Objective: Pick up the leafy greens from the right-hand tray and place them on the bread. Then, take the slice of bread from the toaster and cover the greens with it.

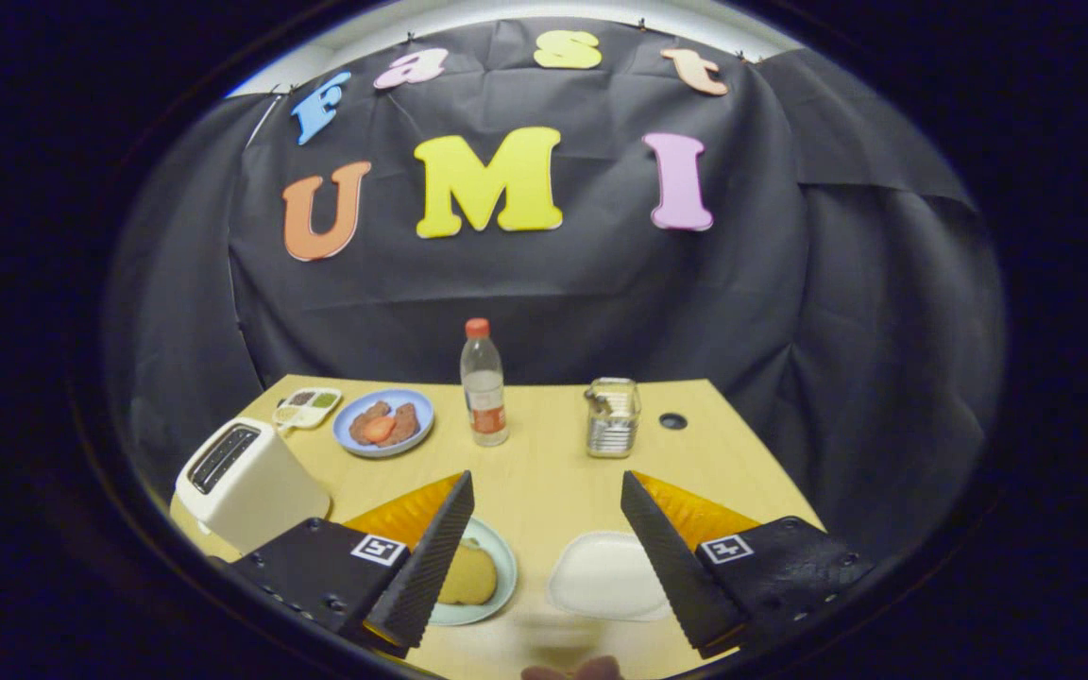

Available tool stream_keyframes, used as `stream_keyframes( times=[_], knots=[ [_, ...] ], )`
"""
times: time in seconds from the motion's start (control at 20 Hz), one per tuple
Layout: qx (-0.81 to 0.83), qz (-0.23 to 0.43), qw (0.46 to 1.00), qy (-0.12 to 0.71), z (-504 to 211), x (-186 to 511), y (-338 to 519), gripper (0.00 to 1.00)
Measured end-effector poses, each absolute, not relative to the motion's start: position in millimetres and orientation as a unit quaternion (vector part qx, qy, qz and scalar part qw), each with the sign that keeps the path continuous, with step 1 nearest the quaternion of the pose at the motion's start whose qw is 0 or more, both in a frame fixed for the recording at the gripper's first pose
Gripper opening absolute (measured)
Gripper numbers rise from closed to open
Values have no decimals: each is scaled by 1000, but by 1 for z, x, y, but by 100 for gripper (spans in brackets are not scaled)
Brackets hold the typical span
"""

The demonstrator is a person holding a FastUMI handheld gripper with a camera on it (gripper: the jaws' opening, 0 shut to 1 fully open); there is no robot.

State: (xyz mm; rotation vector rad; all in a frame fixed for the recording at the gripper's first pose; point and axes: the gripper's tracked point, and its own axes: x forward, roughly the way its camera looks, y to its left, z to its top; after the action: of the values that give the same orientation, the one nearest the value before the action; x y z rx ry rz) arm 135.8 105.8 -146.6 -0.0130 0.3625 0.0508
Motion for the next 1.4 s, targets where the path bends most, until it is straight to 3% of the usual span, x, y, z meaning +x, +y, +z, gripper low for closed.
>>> stream_keyframes(
  times=[0.35,0.6,1.4],
  knots=[
    [-23,3,998,57,-7,89,36,97],
    [6,-10,1000,22,42,52,6,96],
    [12,16,1000,-15,53,20,15,96]
  ],
)
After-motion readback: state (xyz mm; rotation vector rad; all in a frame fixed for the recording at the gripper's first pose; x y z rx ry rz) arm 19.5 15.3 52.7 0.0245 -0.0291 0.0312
